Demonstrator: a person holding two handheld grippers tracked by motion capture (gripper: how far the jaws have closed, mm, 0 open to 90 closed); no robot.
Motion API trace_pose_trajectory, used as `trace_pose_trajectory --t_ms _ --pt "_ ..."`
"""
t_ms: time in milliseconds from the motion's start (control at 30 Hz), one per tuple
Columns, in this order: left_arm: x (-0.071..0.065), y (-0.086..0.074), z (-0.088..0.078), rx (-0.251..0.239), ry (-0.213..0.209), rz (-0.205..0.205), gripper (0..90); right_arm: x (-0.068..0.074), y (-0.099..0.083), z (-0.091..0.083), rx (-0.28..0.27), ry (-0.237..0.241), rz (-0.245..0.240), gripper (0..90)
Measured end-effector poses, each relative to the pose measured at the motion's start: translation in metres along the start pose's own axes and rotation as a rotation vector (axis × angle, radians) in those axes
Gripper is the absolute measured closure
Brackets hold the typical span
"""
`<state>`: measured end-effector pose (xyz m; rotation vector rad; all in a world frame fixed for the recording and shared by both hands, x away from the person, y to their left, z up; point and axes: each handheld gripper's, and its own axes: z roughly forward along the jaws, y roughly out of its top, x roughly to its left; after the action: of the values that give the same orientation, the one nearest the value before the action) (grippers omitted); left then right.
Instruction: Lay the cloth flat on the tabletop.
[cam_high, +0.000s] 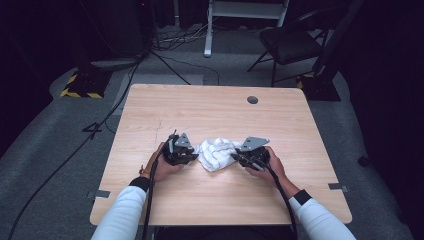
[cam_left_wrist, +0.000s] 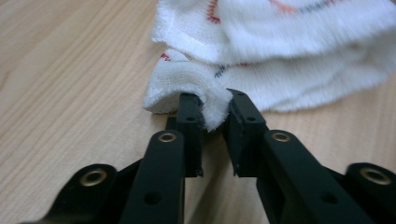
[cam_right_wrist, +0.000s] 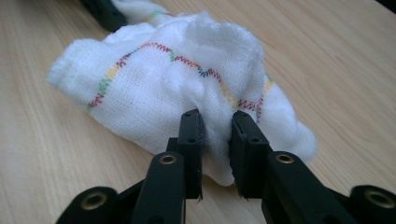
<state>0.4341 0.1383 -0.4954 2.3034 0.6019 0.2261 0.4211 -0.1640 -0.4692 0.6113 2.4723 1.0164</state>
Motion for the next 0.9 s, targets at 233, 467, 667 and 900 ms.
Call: trace_pose_trajectory --t_ms 233,467,667,900 --pt "-0.022 0.009 -0.01 -0.046 -0.072 0.052 83.5 -0.026 -0.017 -0.016 0.02 -0.069 0.07 78.2" --pt "-0.046 0.013 -0.002 0.001 -0.089 0.113 81.5 -0.046 -0.033 -0.031 0.04 -0.128 0.167 52.0" --pt "-0.063 0.019 -0.002 -0.023 -0.104 0.134 67.8 -0.044 -0.033 -0.054 -0.023 -0.152 0.182 43.2" --pt "-0.062 0.023 -0.003 -0.048 -0.073 0.091 51.7 -0.013 -0.018 -0.07 -0.108 -0.05 0.107 47.0"
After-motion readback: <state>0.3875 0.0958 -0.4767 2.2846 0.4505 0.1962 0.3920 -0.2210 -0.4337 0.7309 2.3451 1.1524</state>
